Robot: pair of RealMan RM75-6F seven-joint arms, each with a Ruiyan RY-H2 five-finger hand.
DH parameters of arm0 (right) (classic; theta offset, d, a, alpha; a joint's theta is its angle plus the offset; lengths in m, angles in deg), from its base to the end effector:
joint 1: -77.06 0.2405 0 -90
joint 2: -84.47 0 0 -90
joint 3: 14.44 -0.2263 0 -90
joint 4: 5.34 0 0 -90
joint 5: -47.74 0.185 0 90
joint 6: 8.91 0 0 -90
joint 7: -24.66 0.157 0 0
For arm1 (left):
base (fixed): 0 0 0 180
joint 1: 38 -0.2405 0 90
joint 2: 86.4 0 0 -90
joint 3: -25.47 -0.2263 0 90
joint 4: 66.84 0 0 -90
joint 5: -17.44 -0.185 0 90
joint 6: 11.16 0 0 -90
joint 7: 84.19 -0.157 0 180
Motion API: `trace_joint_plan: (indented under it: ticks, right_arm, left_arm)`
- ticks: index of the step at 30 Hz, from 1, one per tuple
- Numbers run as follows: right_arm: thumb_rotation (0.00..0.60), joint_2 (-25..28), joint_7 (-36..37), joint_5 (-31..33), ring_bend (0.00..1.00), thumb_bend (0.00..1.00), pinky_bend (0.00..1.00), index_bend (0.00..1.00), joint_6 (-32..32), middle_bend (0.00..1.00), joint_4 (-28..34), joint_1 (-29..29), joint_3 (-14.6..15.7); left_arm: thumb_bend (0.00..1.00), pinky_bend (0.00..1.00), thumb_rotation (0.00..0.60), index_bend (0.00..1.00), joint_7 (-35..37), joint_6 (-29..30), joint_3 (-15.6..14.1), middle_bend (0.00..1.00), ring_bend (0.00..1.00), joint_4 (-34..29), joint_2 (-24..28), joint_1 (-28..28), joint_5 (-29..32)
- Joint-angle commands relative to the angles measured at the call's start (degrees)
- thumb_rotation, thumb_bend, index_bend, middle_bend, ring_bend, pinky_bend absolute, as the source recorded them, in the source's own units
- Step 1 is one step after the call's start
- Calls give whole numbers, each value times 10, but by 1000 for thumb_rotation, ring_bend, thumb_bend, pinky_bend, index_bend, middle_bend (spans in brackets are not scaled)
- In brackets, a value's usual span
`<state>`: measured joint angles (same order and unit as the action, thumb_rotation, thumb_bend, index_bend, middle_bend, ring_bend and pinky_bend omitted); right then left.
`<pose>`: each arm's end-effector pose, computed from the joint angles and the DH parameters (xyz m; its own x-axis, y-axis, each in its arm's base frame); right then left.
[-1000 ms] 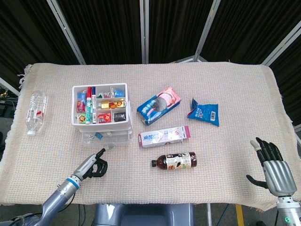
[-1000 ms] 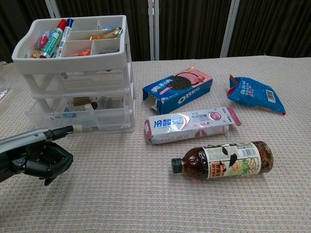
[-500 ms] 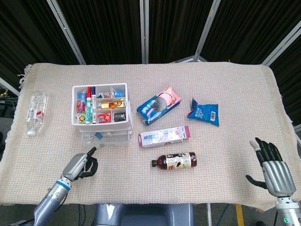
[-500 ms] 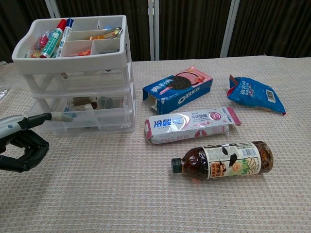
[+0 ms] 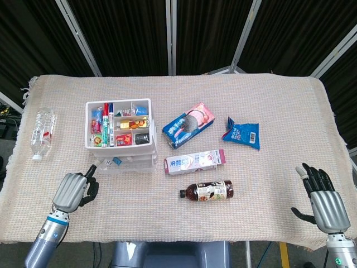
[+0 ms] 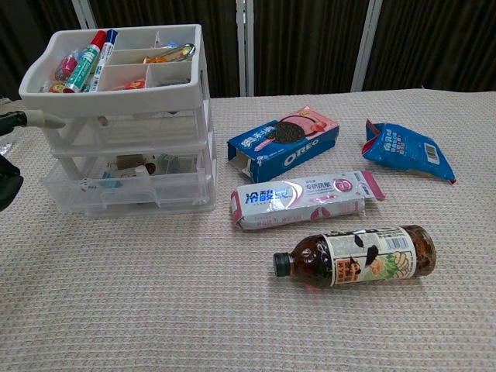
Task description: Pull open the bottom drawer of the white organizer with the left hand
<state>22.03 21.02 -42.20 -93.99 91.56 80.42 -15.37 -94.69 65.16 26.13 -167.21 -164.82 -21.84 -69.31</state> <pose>-0.2598 -0.1751 0.1618 0.4141 -0.0453 0.9091 -0.9096 -0.0587 0.4114 -0.1823 0.2140 0.0658 0.2463 0.1694 0.9543 0.9450 -0.2606 -0.1977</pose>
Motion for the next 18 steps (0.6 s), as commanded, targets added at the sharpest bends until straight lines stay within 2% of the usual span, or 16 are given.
trace_joint_plan:
  ticks: [1,7,18]
  right_arm:
    - [600,0,0,0,0,40,0,0,0,0,0,0,0]
    - [600,2,3,0,0,39,0,0,0,0,1,0,0]
    - [600,5,8,2,0,40,0,0,2,0,2,0,0]
  left_arm:
    - [660,697,600,151,-8,-37,13,841,827,-31,19,11,39]
    - [661,704,600,202,-15,-66,19,865,845,-38,21,25,65]
    - [660,704,600,211,-49,-98,32,865,845,-37,5,45,119]
